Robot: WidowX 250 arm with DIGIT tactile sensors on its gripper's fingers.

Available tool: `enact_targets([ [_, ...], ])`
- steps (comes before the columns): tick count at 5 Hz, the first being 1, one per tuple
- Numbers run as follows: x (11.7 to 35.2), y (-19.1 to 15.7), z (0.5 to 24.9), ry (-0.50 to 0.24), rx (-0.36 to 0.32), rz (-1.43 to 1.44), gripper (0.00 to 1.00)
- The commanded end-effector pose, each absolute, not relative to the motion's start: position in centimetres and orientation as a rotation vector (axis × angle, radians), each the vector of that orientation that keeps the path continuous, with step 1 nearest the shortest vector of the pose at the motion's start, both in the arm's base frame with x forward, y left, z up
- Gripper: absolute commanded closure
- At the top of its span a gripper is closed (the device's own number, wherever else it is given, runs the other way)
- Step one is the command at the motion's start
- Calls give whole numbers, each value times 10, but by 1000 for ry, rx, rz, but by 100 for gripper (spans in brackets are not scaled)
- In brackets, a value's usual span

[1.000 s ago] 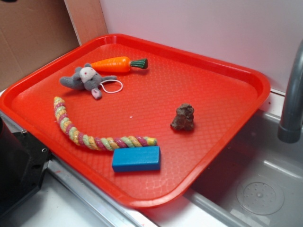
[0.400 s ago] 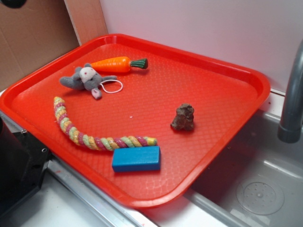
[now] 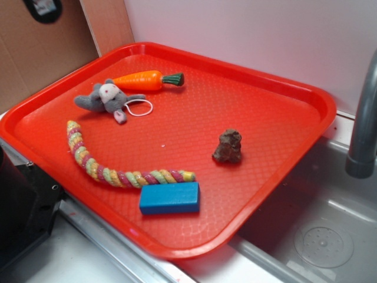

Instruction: Grab the rock.

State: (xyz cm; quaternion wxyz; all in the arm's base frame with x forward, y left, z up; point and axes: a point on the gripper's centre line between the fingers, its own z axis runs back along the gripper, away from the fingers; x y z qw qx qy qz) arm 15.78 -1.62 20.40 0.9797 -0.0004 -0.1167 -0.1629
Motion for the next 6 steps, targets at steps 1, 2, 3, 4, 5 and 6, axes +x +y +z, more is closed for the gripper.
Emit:
enact_targets([
  [1, 190, -40, 187, -434, -71, -743, 0],
  [2, 211, -51, 170, -482, -114, -892, 0],
  [3, 222, -67, 153, -482, -121, -963, 0],
  [4, 226, -90, 136, -449, -150, -1073, 0],
  [5, 220, -109, 120, -414, -184, -1133, 0],
  [6, 217, -123, 105, -371, -168, -1160, 0],
])
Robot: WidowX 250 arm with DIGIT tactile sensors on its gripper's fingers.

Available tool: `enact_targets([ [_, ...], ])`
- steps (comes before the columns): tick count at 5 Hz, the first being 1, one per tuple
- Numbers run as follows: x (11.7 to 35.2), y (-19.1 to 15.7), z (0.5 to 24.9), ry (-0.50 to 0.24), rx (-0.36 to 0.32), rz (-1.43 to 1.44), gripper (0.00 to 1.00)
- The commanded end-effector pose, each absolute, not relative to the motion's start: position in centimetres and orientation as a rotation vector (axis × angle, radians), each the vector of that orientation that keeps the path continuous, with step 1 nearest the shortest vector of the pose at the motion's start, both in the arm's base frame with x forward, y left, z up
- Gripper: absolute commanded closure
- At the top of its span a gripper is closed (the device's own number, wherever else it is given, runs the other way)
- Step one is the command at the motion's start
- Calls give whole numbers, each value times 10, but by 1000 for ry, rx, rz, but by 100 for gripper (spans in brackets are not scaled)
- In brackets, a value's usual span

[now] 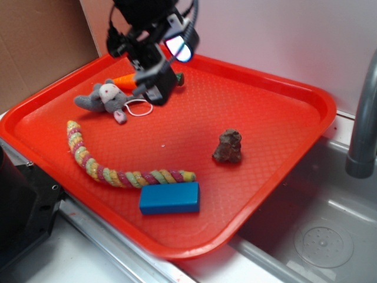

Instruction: Grab the rock.

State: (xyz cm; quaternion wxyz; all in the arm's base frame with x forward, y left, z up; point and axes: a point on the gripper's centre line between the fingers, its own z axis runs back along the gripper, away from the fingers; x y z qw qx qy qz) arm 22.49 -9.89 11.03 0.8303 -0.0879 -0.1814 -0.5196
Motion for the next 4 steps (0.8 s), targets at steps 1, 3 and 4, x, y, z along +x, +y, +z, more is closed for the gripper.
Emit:
enact_targets([
  [1, 222, -134, 85, -318, -170, -1186, 0],
  [3, 239, -135, 65, -255, -140, -1152, 0],
  [4, 247, -140, 49, -210, -113, -1173, 0],
])
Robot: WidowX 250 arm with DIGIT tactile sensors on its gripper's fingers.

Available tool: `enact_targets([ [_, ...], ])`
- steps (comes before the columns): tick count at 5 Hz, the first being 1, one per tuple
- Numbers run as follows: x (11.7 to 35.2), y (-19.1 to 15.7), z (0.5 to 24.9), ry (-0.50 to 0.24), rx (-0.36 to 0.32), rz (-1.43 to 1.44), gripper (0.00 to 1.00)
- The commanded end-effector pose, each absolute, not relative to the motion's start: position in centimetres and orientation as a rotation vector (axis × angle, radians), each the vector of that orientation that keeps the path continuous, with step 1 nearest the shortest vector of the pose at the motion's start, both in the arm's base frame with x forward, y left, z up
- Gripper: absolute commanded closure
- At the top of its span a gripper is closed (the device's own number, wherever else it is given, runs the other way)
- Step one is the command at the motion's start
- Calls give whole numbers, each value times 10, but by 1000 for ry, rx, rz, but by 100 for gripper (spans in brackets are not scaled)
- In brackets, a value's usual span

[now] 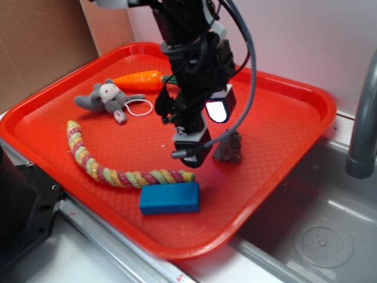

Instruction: Grab the rock.

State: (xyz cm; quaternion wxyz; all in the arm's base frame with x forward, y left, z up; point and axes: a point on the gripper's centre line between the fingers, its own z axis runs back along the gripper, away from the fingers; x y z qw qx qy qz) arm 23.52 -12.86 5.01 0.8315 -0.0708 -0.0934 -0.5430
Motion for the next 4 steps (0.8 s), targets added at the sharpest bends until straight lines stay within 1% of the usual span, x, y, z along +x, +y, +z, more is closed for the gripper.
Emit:
enact_targets([
  [1, 247, -148, 31, -159, -103, -1207, 0],
  [2, 245, -150, 31, -164, -90, -1213, 100],
  [3, 244, -149, 35, -175, -106, -1208, 100],
  [4, 242, -140, 43, -192, -119, -1162, 100],
])
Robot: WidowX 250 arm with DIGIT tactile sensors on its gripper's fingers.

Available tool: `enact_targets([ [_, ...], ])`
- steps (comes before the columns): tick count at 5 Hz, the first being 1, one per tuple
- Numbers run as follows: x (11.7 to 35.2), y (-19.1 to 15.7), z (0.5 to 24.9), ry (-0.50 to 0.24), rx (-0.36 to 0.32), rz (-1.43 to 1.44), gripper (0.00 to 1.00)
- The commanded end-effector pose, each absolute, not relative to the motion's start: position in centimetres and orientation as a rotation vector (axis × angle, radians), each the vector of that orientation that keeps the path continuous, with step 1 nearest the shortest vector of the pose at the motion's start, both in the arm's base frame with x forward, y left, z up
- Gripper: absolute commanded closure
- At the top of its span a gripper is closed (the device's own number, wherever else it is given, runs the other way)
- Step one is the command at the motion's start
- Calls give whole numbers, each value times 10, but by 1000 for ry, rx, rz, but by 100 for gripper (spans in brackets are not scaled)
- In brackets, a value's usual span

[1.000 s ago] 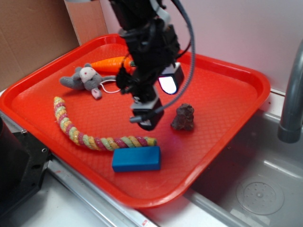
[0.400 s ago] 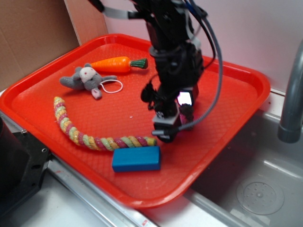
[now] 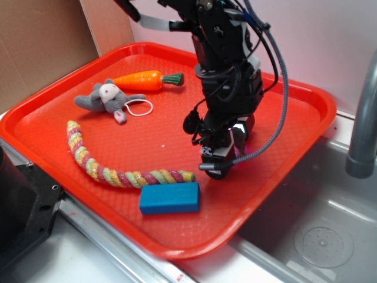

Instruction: Grab the rock.

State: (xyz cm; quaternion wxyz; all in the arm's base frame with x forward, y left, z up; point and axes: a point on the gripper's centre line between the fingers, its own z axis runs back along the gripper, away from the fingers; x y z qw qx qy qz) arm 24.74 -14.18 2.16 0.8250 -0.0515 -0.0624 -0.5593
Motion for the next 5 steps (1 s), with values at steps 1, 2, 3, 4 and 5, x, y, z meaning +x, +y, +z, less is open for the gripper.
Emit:
enact_targets([
  [1, 237, -109, 81, -164, 2, -949, 100],
  [2, 226, -78, 122, -139, 61, -703, 100],
  [3, 204, -52, 154, -111, 88, -455, 100],
  [4, 186, -30, 174, -143, 87, -344, 100],
  [5, 166, -12, 190, -161, 87, -247, 100],
])
